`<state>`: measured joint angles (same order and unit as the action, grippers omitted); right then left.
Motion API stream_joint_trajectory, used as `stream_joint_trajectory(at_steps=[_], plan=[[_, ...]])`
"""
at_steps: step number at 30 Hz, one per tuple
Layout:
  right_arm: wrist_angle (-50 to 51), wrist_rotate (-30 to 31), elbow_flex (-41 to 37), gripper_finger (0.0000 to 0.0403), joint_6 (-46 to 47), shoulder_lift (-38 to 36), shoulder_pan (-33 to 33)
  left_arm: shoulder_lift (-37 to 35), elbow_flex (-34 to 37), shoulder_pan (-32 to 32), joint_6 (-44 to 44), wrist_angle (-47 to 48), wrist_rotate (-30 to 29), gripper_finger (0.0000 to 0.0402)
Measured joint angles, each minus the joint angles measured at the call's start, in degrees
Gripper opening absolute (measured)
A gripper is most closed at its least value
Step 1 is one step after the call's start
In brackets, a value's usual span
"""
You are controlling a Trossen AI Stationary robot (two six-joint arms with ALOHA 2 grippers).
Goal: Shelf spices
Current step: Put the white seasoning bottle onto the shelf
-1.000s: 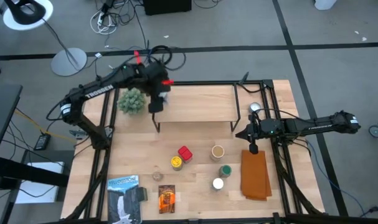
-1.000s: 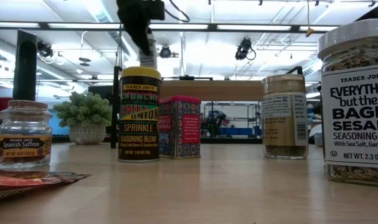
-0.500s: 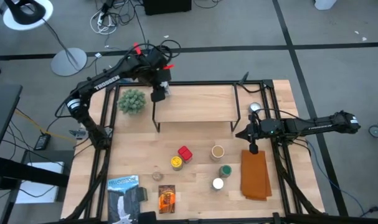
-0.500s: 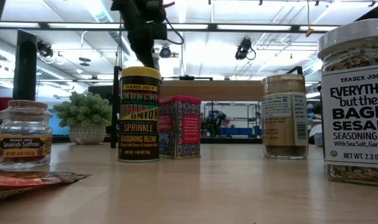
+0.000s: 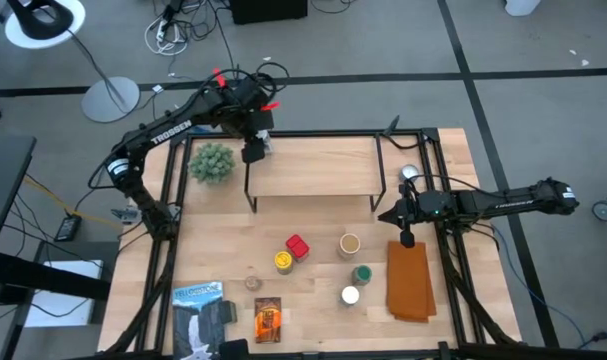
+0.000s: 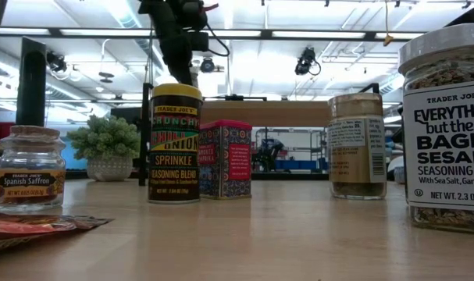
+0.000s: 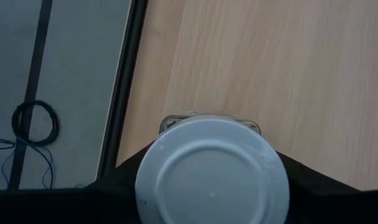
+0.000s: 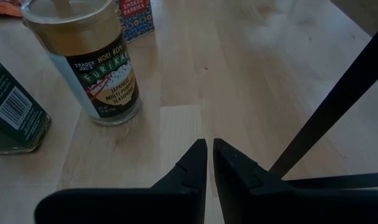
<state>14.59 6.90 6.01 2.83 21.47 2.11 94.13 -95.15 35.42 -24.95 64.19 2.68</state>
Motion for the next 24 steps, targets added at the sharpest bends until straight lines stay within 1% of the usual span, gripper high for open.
stream_joint_trajectory(at_steps=[7,24], plan=[[0.0,-0.02,-0.01,0.0028,0.0,-0.02,0.02,0.0,0.0,-0.2,3.45,-0.07,-0.02,0.022],[0.02,-0.01,0.0,0.0028,0.01,-0.02,0.0,0.0,0.0,-0.22,3.58,-0.72,-1.05,0.0222]])
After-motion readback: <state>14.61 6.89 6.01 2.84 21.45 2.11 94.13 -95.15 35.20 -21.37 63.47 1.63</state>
